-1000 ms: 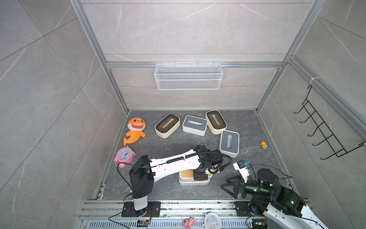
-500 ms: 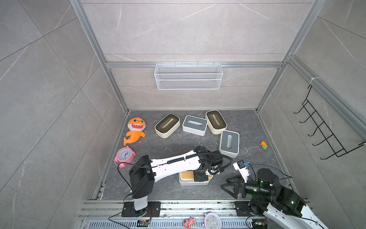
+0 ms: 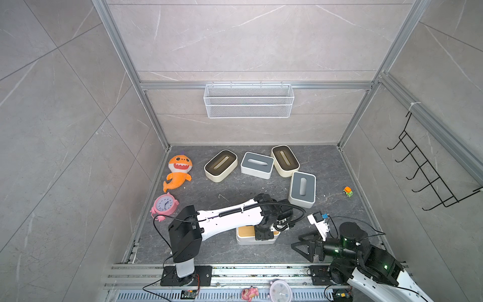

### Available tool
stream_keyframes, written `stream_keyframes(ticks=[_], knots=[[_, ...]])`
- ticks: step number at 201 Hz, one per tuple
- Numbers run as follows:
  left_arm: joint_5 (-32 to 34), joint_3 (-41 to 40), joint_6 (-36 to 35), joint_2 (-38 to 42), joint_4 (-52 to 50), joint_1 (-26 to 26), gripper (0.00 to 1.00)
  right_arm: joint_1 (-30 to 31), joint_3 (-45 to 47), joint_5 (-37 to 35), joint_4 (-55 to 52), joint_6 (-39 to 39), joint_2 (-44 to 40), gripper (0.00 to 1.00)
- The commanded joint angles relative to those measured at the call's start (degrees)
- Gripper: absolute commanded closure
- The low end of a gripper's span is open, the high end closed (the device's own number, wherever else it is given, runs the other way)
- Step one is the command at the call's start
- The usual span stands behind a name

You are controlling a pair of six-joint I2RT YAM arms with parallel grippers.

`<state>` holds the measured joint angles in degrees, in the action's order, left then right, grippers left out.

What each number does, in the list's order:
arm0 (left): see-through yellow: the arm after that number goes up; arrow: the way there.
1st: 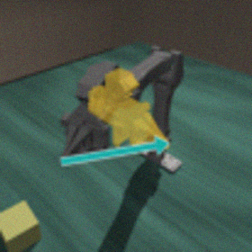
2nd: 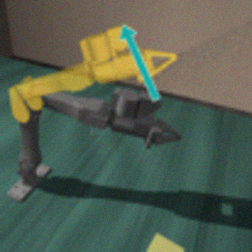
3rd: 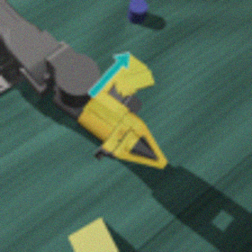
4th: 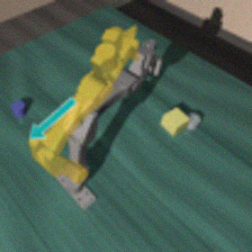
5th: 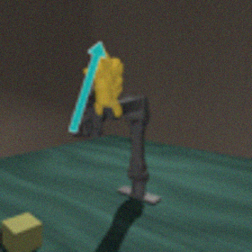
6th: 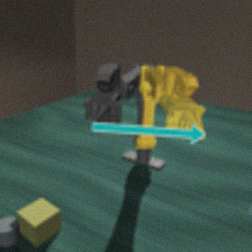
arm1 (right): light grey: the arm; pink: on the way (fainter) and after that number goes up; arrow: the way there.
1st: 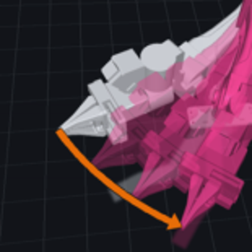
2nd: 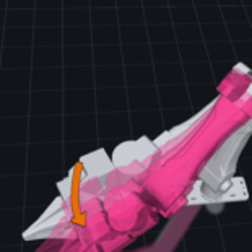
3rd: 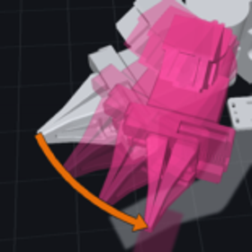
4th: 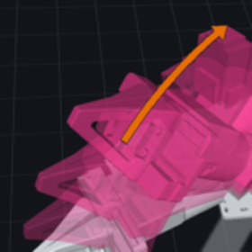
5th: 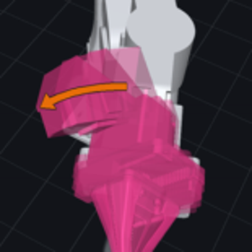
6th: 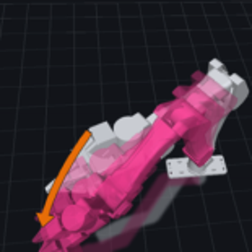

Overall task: Stack the tissue boxes
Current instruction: Adjust the tissue box on the tissue box.

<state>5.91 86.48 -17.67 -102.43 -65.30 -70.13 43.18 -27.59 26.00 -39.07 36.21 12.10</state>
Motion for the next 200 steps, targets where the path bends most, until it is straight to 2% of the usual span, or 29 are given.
stream_keyframes(ticks=[1, 200], knots=[[0.6, 0.9, -0.5, 3.4, -1.8, -0.2, 0.58, 0.2, 0.6, -0.1, -0.2, -0.8, -0.3, 0.00], [2.1, 0.4, -3.3, 2.9, -2.0, -0.2, 0.58, 0.2, 0.6, -0.2, -0.1, -0.9, -0.6, 0.00]])
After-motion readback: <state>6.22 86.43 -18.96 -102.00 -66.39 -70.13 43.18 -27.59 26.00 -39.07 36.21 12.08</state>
